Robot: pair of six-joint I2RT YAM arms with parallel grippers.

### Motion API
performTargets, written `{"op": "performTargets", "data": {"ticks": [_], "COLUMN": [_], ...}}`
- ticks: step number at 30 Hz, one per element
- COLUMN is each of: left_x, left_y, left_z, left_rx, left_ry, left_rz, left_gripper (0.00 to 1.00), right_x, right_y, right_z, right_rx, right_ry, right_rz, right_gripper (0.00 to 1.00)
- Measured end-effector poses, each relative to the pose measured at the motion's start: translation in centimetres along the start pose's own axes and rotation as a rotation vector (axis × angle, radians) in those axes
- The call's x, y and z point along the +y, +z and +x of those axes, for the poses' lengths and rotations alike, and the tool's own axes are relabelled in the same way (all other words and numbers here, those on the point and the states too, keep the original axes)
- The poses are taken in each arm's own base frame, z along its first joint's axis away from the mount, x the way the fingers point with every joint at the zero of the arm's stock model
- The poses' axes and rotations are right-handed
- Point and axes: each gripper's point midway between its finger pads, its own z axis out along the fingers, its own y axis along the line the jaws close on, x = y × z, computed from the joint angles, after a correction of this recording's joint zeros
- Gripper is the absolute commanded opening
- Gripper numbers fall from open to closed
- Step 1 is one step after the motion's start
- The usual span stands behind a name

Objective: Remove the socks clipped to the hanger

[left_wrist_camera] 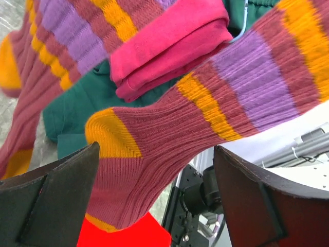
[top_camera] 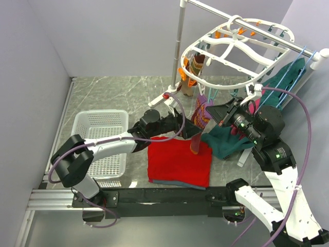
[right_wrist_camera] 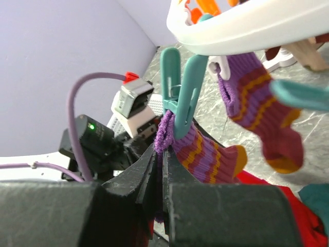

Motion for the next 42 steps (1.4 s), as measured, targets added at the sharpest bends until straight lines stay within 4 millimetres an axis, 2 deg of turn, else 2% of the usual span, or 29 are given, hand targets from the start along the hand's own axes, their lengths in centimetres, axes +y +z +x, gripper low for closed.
{"op": "performTargets", "data": {"ticks": [7, 10, 11, 12, 13, 14, 16, 17, 19, 20, 23, 27, 29, 32, 36, 38, 42], "left_x": [1.2, 2.0, 2.3, 2.5, 2.6, 2.6, 2.3, 2.1, 1.8, 1.7, 0.6, -1.2, -1.9, -2.5, -3.2, -3.9, -5.8], "left_y": [1.1, 2.2, 2.6, 3.0, 3.2, 3.4, 3.5, 3.5, 3.5, 3.4, 3.1, 2.3, 1.6, 0.6, -0.1, -0.5, -1.1], "left_z": [1.3, 2.8, 3.2, 3.5, 3.6, 3.7, 3.5, 3.3, 3.1, 3.0, 3.1, 3.3, 3.9, 5.1, 6.3, 6.7, 7.0], "left_rx": [-0.019, 0.002, 0.008, 0.014, 0.016, 0.02, 0.013, 0.006, 0.004, 0.005, 0.028, 0.072, 0.1, 0.146, 0.195, 0.213, 0.233], "left_ry": [-0.009, -0.021, -0.024, -0.027, -0.028, -0.03, -0.043, -0.037, -0.044, -0.045, -0.051, -0.074, -0.099, -0.135, -0.173, -0.185, -0.186], "left_rz": [-0.022, -0.047, -0.055, -0.061, -0.064, -0.066, -0.059, -0.052, -0.043, -0.038, -0.002, 0.06, 0.088, 0.117, 0.146, 0.163, 0.199], "left_gripper": [0.96, 0.98, 0.96, 0.82, 0.73, 0.57, 0.45, 0.33, 0.23, 0.1, 0.01, 0.01, 0.01, 0.01, 0.01, 0.01, 0.01], "right_x": [0.5, 0.6, 0.7, 0.7, 0.7, 0.7, 0.8, 0.8, 0.6, 0.5, 0.0, -0.6, -0.9, -1.2, -1.4, -1.4, -1.7], "right_y": [-0.4, -0.4, -0.5, -0.5, -0.5, -0.5, -0.6, -0.7, -0.9, -0.9, -1.3, -1.8, -2.1, -2.2, -2.1, -2.0, -1.4], "right_z": [-0.2, -0.1, -0.1, -0.1, -0.1, -0.1, -0.1, -0.1, -0.1, -0.1, -0.1, -0.2, -0.3, -0.7, -1.6, -2.0, -2.6], "right_rx": [-0.008, -0.007, -0.005, -0.004, -0.004, -0.004, -0.006, -0.006, -0.002, -0.002, -0.002, 0.0, 0.0, -0.001, -0.005, -0.004, 0.013], "right_ry": [0.014, 0.017, 0.017, 0.017, 0.017, 0.016, 0.015, 0.012, 0.006, 0.001, -0.018, -0.047, -0.061, -0.086, -0.122, -0.138, -0.174], "right_rz": [-0.015, -0.023, -0.025, -0.026, -0.027, -0.028, -0.03, -0.028, -0.018, -0.009, 0.021, 0.064, 0.082, 0.108, 0.135, 0.144, 0.172], "right_gripper": [0.04, 0.04, 0.04, 0.04, 0.05, 0.06, 0.09, 0.16, 0.25, 0.33, 0.45, 0.55, 0.63, 0.68, 0.7, 0.75, 0.76]}}
